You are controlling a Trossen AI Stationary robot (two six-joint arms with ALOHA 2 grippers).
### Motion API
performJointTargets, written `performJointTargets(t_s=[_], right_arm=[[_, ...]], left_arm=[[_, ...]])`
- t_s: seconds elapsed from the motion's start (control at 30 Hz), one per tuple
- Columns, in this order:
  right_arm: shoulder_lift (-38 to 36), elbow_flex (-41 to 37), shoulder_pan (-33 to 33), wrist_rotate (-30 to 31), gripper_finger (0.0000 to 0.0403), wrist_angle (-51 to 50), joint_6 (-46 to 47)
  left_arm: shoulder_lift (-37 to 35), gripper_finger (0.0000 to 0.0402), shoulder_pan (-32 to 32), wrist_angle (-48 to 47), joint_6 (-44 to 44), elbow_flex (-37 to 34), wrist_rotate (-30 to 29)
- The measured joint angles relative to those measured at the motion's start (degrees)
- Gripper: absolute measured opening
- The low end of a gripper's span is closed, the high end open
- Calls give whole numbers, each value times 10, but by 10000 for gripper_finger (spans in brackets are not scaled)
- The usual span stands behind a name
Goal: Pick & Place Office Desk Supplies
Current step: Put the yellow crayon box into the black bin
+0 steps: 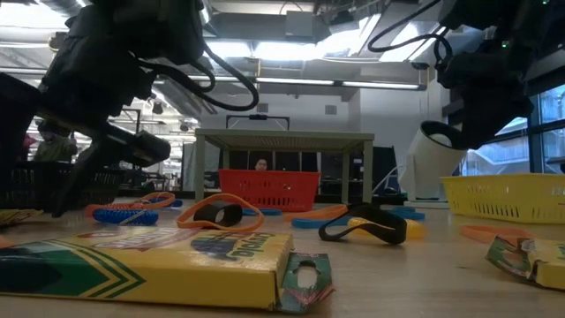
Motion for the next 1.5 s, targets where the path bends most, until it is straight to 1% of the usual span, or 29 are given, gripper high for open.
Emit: performJointTargets(t_s=[0.17, 0.33, 0.5, 0.9, 1.03, 1.13, 1.27, 1.37, 1.5], right_arm=[[0, 0, 0, 1, 168, 0, 0], [0, 0, 0, 2, 168, 0, -3], [0, 0, 0, 2, 168, 0, -5], [0, 0, 0, 2, 168, 0, -5], [0, 0, 0, 2, 168, 0, -5], [0, 0, 0, 2, 168, 0, -5], [0, 0, 0, 2, 168, 0, -5], [0, 0, 0, 1, 168, 0, -5], [0, 0, 0, -1, 168, 0, -5]], left_arm=[[0, 155, 0, -2, 1, 0, 14], [0, 146, 0, -2, 2, 0, 7], [0, 150, 0, -2, 0, 0, -6], [0, 168, -14, 2, 10, -3, 8], [0, 169, -25, 9, 6, -14, 8], [-1, 169, -31, 17, -16, -21, -6], [-2, 168, -31, 28, -11, -28, -6], [0, 158, -31, 41, -11, -39, -6], [23, 125, -38, 48, -11, -44, -10]])
